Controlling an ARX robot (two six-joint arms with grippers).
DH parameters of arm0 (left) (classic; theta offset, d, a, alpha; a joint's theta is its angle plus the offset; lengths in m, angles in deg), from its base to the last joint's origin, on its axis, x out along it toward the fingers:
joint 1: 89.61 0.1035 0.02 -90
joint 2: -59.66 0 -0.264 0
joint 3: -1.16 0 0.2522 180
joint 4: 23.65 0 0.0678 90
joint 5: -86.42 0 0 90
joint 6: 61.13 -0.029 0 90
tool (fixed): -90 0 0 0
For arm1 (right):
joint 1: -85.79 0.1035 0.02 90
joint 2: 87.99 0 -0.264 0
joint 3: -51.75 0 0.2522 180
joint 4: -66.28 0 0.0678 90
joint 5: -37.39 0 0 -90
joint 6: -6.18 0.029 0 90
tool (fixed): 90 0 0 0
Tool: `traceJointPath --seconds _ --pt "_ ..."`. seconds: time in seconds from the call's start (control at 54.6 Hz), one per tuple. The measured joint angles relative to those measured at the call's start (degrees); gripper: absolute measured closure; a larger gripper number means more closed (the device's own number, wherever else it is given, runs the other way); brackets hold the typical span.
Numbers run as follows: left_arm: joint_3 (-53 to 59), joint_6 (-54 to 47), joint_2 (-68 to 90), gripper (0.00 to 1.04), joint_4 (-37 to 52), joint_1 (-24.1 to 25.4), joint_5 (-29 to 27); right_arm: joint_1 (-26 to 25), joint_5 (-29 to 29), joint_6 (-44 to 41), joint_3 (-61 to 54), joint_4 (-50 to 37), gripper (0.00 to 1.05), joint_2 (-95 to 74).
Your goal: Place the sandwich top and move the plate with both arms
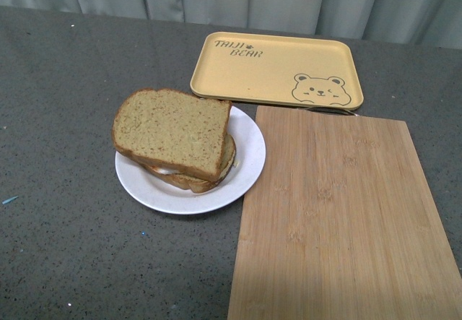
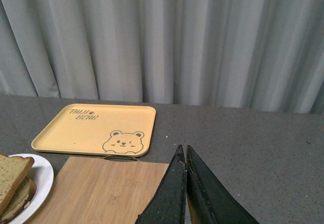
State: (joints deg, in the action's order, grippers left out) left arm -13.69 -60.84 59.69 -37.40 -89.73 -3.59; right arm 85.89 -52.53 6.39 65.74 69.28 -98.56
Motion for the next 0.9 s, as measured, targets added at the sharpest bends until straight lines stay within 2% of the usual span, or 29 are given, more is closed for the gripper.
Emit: traceJointPath --seconds 0.055,0.147,0.33,0.715,0.825,0.898 --pt "0.0 0.0 0.0 0.07 0.0 0.0 0.0 0.0 0.0 0.0 0.0 0.9 1.04 0.9" --pt "0.0 0.0 0.0 0.07 0.0 0.0 0.0 0.0 0.0 0.0 0.0 9.6 1.04 7.6" --pt "0.0 0.0 0.0 0.07 0.0 0.0 0.0 0.0 0.0 -0.1 0.0 10.6 1.03 10.3" --pt "0.0 0.0 0.1 0.07 -0.1 0.0 0.1 0.0 0.0 -0.1 0.0 10.7 0.38 10.3" --pt "-3.7 5.8 7.5 0.07 -10.9 -0.2 2.1 0.0 0.1 -0.1 0.0 10.7 0.21 10.3" --pt "-3.9 9.4 15.3 0.07 -9.6 0.0 2.8 0.0 0.0 -0.1 0.0 10.7 0.10 10.3"
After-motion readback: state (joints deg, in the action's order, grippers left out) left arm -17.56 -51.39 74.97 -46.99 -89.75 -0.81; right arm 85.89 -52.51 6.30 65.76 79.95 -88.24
